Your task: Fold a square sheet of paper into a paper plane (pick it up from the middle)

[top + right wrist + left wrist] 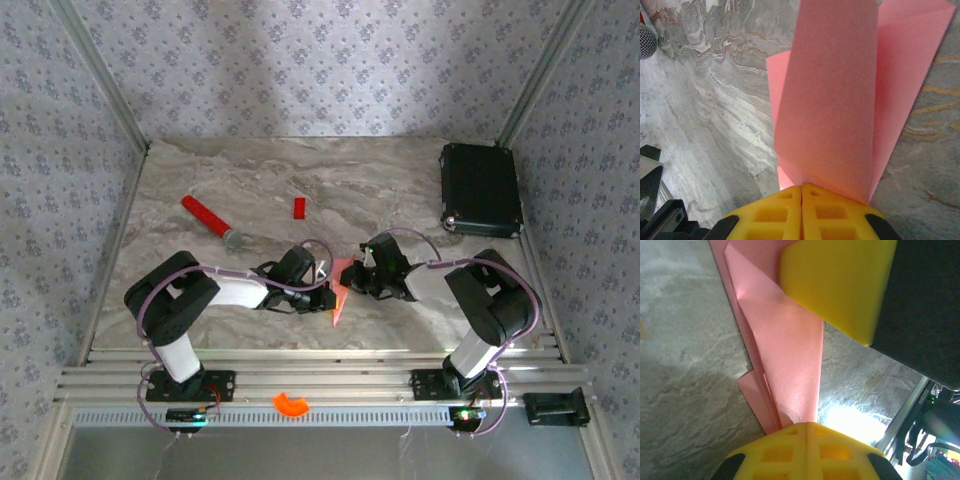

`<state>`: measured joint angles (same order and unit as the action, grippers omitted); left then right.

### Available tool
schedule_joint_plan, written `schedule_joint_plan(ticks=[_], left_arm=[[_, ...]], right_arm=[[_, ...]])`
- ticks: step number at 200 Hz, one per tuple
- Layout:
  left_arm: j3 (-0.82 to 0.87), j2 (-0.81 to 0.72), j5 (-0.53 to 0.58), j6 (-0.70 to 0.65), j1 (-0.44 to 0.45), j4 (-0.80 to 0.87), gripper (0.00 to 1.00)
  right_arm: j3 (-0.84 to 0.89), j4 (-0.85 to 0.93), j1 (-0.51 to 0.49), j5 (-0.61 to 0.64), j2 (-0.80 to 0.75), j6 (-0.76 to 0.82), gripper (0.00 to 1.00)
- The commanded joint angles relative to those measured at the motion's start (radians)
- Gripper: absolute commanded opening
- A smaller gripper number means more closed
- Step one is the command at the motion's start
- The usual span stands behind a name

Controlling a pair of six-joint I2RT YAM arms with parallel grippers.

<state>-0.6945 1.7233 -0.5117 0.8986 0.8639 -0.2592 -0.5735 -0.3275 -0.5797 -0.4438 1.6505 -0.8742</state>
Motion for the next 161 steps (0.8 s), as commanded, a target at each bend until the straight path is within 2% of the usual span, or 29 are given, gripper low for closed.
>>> schedule_joint_plan(ticks=[1,114,161], left_arm=[[-0.019,0.013,-0.031,-0.02,-0.005,0.019,0.0],[-0.033,-0.033,-0.034,-0.009,-0.003,0.012,0.0],[-0.039,-0.053,-0.02,-0.002,-0.001,0.005,0.04]], right_arm=[[0.009,0.12,-0.02,0.036,0.04,0.009,0.09],[0.01,0.144,-0.021,0.042,-0.003,0.017,0.09],[0.015,0.14,-0.02,0.044,-0.012,0.012,0.08]])
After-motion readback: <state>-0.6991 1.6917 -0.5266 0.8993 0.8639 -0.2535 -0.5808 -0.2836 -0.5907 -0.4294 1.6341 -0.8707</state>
